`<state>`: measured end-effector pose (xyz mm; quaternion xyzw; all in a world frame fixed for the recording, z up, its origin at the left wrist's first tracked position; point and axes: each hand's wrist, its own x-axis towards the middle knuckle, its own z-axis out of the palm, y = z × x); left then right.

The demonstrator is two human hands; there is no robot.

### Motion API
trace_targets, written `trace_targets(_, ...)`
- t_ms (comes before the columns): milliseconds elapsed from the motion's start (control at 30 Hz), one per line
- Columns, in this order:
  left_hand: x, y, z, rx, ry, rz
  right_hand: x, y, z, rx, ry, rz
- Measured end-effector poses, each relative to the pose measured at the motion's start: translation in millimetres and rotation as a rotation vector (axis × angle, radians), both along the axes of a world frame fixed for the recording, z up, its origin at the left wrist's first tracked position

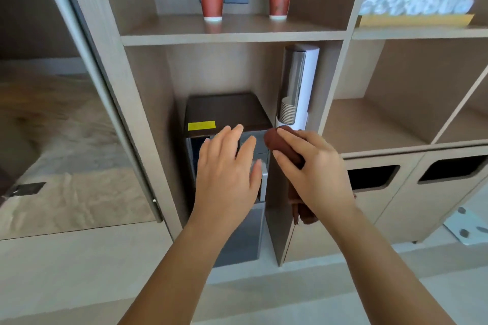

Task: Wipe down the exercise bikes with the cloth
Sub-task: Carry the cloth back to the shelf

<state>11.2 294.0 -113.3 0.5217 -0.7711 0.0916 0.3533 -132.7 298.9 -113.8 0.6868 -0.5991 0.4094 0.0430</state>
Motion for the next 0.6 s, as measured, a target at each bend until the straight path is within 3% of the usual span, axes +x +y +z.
trace_targets(267, -23.9, -79.8, 45.5, -0.158, 0.011, 0.074, -26.0, -97.1, 59.1, -0.129, 0.027, 0.148)
trace_targets(600, -11.4, -165.7, 97.1, -0.252, -0.021, 0.14, -19.0, -180.3, 108.7, -0.208, 0.055, 0.126)
